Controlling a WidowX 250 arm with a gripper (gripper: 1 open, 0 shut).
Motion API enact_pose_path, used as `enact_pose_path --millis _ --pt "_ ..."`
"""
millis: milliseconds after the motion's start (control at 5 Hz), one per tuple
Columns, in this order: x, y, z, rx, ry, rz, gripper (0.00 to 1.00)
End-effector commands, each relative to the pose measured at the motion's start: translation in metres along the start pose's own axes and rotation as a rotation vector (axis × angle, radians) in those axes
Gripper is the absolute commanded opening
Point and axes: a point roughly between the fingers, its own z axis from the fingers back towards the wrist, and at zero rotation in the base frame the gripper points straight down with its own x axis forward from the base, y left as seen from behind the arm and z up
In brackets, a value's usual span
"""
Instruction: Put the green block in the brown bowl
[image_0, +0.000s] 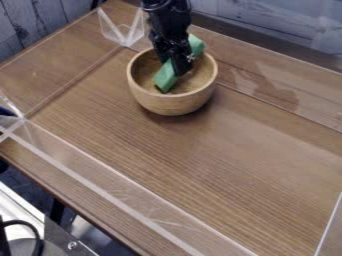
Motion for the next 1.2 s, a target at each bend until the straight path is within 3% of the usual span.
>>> enact_pose_path --millis 0,400,800,1000 --pt "0.005 0.003 0.009 0.018 -0.021 0.01 0.0" --pt "0.007 0.004 -0.001 0.008 -0.002 0.03 0.0" --pt "0.009 0.003 0.006 0.006 0.0 0.075 0.0" --pt "0.006 0.002 0.001 0.003 -0.002 0.083 0.0"
